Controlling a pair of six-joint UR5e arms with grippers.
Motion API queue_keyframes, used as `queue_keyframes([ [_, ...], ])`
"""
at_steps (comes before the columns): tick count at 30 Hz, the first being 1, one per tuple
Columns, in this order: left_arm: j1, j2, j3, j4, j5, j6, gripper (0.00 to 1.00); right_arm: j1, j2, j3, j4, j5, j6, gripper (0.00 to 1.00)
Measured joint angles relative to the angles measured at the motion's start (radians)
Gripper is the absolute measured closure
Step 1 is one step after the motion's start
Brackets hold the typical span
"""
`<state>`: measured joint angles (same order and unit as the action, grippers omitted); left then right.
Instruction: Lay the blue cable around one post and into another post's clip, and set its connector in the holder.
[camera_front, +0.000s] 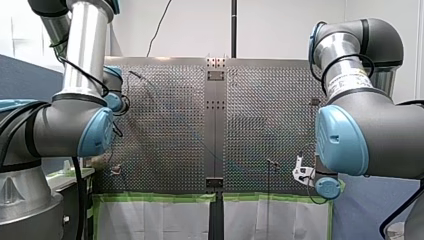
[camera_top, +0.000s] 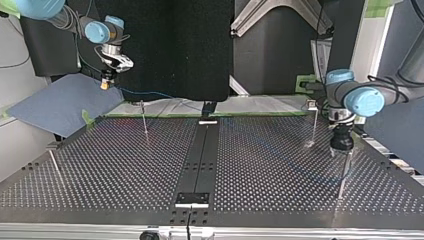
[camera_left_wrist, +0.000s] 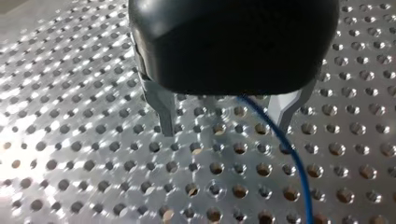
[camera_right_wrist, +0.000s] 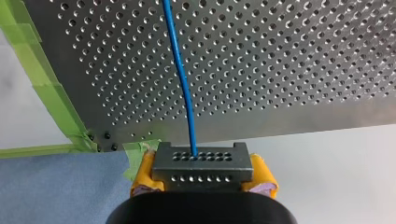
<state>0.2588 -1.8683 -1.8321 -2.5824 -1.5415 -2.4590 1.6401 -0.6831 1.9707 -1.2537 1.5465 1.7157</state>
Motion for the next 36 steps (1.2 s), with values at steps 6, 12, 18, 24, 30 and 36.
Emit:
queue_keyframes([
  [6, 0.014, 0.023, -0.01, 0.0, 0.017, -0.048, 0.0, 0.0, 0.0, 0.0, 0.0, 0.0, 0.0, 1.0],
  [12, 0.015, 0.044, -0.028, -0.006, 0.061, -0.101, 0.0, -0.002, 0.0, 0.0, 0.003, 0.0, 0.0, 1.0],
  [18, 0.018, 0.069, -0.05, -0.009, 0.106, -0.147, 0.0, -0.004, -0.001, 0.0, 0.006, 0.0, 0.0, 1.0],
  [24, 0.019, 0.106, -0.068, -0.012, 0.131, -0.192, 0.0, -0.004, -0.001, 0.0, 0.008, 0.0, 0.0, 1.0],
  [30, 0.017, 0.121, -0.087, -0.018, 0.138, -0.202, 0.0, -0.004, -0.001, 0.0, 0.008, 0.0, 0.0, 1.0],
  [36, 0.019, 0.135, -0.103, -0.028, 0.15, -0.202, 0.0, -0.005, -0.001, 0.0, 0.008, 0.0, 0.0, 1.0],
])
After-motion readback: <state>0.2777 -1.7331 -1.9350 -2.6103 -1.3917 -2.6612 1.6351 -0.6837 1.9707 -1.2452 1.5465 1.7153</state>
